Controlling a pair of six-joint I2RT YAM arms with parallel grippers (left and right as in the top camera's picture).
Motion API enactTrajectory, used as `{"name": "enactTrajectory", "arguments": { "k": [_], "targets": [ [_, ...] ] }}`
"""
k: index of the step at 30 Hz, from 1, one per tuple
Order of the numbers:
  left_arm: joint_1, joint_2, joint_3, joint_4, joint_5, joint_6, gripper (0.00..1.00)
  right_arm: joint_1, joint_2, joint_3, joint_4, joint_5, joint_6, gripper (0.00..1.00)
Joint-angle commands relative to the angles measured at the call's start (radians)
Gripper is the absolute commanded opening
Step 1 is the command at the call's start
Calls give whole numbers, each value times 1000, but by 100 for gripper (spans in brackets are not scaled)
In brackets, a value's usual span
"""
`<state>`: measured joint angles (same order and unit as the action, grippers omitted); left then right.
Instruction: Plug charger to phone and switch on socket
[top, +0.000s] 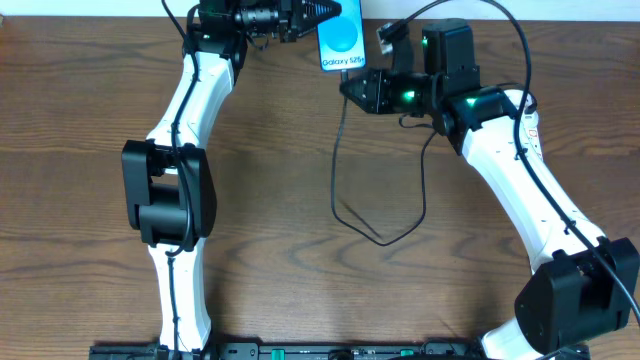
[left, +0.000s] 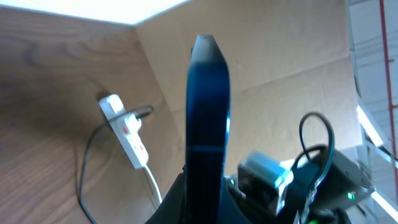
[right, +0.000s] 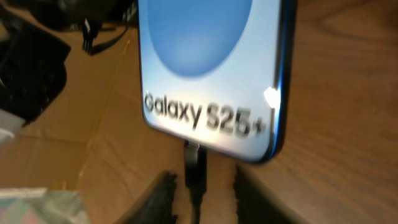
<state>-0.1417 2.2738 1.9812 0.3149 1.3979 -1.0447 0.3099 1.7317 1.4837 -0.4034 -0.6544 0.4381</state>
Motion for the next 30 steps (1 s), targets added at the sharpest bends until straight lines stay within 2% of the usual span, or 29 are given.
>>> {"name": "enactTrajectory", "arguments": {
  "k": [1, 2, 5, 9, 11, 15, 17, 19, 28, 30],
  "targets": [
    [-10, -26, 11, 9, 51, 0, 8, 10, -2, 14, 3, 35, -31, 48],
    [-10, -26, 11, 9, 46, 0, 8, 10, -2, 14, 2, 35, -37, 63],
    [-10, -26, 11, 9, 30, 6, 8, 10, -2, 14, -4, 35, -40, 83],
    [-10, -26, 10, 0, 13, 84, 7, 0, -2, 14, -17, 35, -77, 91],
    [-10, -26, 8, -58, -14, 134, 7, -11, -2, 14, -28, 35, -89, 98],
    [-10, -25, -3, -260, -111, 253, 7, -48, -3, 14, -53, 35, -88, 99],
    [-10, -25, -3, -439, -204, 364, 7, -72, -4, 14, -71, 35, -95, 99],
    [-10, -25, -3, -563, -282, 425, 8, -93, -4, 14, -91, 43, -106, 99],
    [-34, -25, -3, -832, -323, 584, 7, -141, -4, 14, -169, 201, -107, 99],
    [-46, -24, -3, -914, -385, 621, 7, -148, -4, 14, -169, 208, -106, 99]
  ]
}}
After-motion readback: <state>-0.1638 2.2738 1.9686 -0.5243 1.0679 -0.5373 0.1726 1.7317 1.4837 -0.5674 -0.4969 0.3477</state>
